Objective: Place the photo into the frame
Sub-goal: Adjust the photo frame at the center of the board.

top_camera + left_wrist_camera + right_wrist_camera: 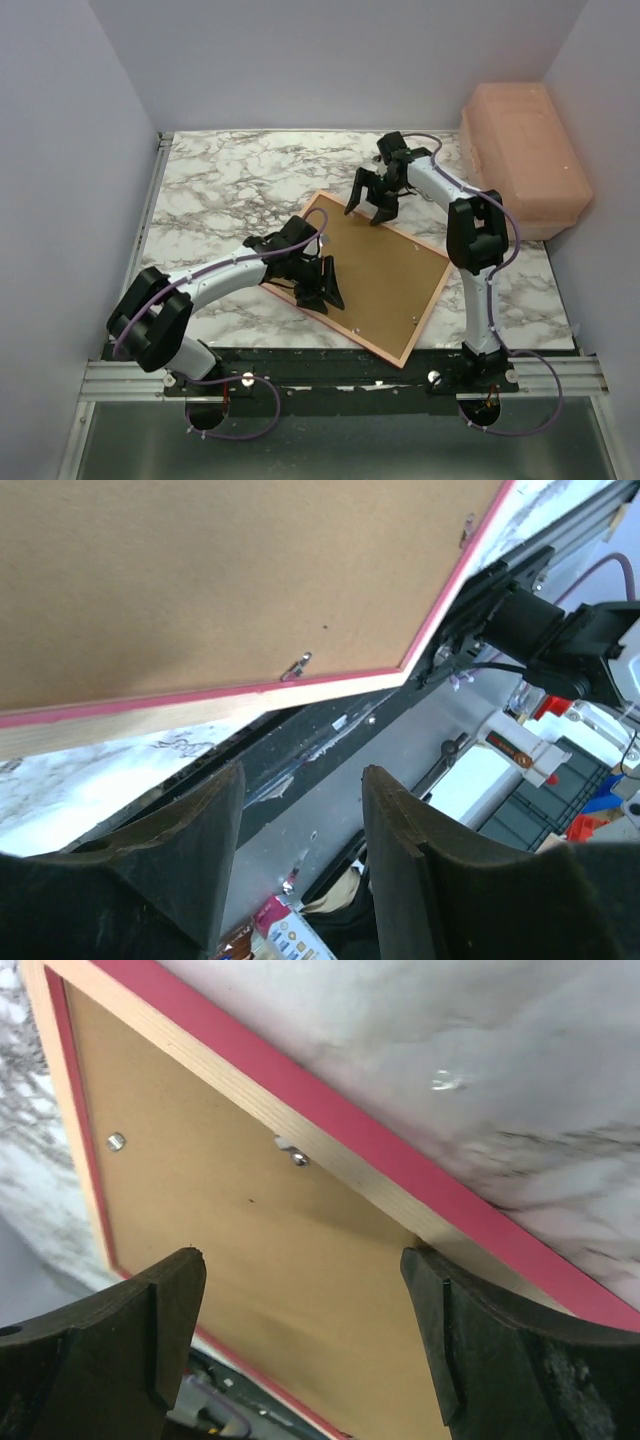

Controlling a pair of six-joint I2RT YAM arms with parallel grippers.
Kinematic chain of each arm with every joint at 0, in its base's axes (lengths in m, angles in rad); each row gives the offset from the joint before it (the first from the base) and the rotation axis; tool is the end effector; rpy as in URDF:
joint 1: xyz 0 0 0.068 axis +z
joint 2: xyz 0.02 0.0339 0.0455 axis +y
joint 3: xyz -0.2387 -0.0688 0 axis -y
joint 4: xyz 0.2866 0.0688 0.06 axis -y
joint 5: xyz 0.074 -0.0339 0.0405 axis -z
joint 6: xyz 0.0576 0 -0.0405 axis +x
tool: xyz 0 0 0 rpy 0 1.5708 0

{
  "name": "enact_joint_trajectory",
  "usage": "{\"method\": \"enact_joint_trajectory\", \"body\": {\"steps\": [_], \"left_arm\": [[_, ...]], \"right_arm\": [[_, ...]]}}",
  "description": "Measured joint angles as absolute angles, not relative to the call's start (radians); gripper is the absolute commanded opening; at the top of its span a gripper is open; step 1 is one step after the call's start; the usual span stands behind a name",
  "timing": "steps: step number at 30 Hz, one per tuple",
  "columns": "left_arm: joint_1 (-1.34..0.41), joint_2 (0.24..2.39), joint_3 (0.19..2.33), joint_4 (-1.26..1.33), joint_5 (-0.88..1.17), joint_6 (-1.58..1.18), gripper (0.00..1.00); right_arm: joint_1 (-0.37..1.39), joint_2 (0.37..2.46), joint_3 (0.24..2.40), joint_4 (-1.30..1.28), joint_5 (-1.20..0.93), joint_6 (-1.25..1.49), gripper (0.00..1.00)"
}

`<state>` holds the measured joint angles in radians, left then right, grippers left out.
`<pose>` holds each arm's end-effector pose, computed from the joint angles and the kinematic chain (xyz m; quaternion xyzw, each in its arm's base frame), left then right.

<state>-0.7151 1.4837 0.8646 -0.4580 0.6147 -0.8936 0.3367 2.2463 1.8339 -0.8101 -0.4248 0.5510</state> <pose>0.2235 -0.2381 0.1272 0.0087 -0.9272 0.3712 0.0498 0.4632 0.1873 0.1210 0.0666 0.9611 0.2602 0.0638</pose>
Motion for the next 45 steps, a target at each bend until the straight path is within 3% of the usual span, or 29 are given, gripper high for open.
{"method": "enact_joint_trajectory", "body": {"steps": [8, 9, 12, 20, 24, 34, 39, 45], "left_arm": [[-0.694, 1.392, 0.865, -0.467, 0.609, -0.884, 0.54], [-0.679, 1.387, 0.865, -0.464, 0.61, -0.881, 0.61], [-0.615, 1.373, 0.857, -0.435, 0.618, -0.875, 0.67], [-0.381, 1.311, 0.794, -0.315, 0.688, -0.875, 0.69], [-0.263, 1.305, 0.813, -0.349, 0.653, -0.832, 0.68], [-0.187, 1.51, 1.169, -0.647, 0.252, -0.643, 0.67], [-0.183, 1.721, 1.232, -0.696, 0.24, -0.609, 0.67], [-0.184, 1.826, 1.233, -0.752, 0.252, -0.607, 0.67]], "right_arm": [[0.332, 2.072, 1.778, -0.856, -0.157, 0.55, 0.92], [0.328, 2.024, 1.739, -0.854, -0.136, 0.55, 0.92], [0.323, 1.863, 1.608, -0.861, -0.079, 0.558, 0.9], [0.283, 1.581, 1.145, -0.89, 0.037, 0.639, 0.88], [0.247, 1.552, 0.99, -0.914, 0.044, 0.682, 0.88], [0.245, 1.511, 0.876, -0.861, -0.033, 0.744, 0.88], [0.243, 1.521, 0.865, -0.837, -0.072, 0.745, 0.88], [0.235, 1.571, 0.875, -0.819, -0.102, 0.741, 0.88]]}}
